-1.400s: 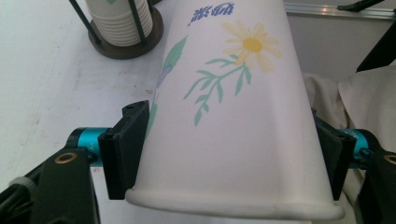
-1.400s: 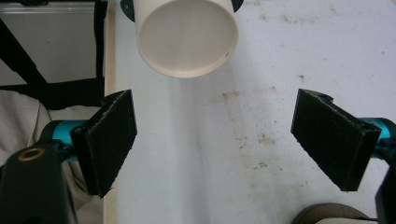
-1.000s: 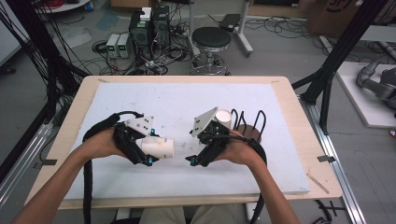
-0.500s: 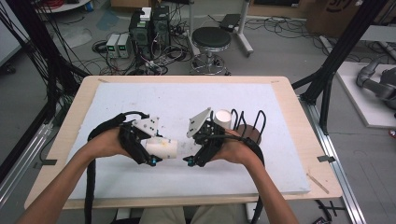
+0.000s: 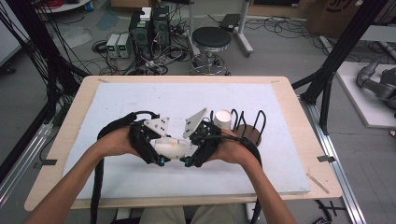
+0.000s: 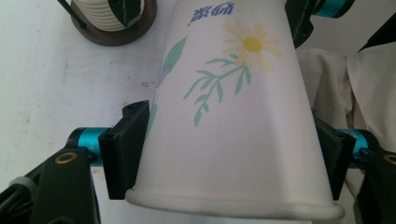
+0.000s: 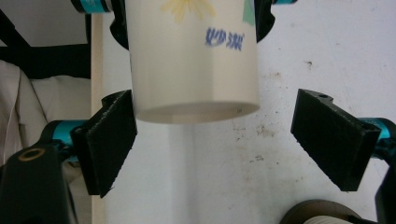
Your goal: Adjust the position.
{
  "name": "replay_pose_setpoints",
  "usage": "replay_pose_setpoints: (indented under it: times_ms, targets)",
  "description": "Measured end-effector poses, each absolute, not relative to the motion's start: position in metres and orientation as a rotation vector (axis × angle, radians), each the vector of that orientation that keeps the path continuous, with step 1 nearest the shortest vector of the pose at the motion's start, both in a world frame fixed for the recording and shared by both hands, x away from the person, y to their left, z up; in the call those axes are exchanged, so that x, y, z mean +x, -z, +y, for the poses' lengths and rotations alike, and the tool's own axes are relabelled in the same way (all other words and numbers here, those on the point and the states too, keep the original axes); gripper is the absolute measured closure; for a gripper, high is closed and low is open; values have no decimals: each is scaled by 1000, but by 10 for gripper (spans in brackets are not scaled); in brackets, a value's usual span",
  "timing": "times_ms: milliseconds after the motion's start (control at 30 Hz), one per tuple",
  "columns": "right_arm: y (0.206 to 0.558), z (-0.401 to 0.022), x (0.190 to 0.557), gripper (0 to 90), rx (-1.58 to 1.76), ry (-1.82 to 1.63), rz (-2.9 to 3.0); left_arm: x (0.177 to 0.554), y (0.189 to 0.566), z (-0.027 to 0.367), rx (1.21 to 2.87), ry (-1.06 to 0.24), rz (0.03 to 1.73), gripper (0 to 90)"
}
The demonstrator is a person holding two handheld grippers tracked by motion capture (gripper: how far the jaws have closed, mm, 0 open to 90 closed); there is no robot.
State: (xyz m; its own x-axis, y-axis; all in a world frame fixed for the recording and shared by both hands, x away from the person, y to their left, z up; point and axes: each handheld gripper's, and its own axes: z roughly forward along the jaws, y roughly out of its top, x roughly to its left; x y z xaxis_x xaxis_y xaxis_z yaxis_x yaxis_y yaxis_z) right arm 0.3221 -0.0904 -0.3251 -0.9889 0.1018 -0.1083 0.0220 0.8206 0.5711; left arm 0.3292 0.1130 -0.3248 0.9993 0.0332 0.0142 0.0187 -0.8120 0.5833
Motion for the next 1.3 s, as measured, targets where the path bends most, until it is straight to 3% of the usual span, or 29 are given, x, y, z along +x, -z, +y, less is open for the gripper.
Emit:
replay_pose_setpoints:
  times_ms: [900, 1100, 1300]
  targets:
    - [327, -89, 321, 188, 78, -925, 2881, 330, 323, 107, 2522, -30, 23, 258]
    - [325, -88, 319, 338, 41, -928, 2883, 331, 324, 107, 2525, -32, 22, 258]
    - [325, -88, 318, 368, 21, -919, 2879, 330, 324, 108, 2528, -24, 24, 265]
